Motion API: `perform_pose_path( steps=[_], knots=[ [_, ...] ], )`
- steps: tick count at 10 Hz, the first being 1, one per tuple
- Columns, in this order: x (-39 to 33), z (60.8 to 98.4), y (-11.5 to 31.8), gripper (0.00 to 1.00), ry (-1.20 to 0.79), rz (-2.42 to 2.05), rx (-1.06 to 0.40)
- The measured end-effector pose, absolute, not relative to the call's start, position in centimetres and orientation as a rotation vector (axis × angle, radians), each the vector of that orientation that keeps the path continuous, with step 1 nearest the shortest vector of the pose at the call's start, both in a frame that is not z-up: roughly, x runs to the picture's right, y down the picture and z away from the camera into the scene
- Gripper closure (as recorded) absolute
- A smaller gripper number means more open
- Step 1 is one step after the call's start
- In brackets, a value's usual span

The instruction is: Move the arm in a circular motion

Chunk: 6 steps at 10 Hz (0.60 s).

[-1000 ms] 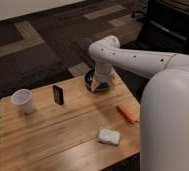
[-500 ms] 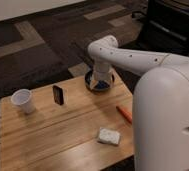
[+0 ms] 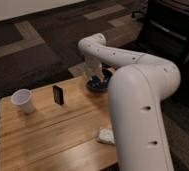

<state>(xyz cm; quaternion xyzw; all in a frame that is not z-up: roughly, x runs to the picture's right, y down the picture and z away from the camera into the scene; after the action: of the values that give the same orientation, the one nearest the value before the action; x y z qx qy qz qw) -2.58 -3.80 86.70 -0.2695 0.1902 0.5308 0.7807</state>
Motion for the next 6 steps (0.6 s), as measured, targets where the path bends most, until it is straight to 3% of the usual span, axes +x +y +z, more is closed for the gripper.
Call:
perform_pose_path(
  steps=[6],
  knots=[
    [-5.8,93.6,-9.5,0.35,0.345,0.944,-0.530]
  ],
)
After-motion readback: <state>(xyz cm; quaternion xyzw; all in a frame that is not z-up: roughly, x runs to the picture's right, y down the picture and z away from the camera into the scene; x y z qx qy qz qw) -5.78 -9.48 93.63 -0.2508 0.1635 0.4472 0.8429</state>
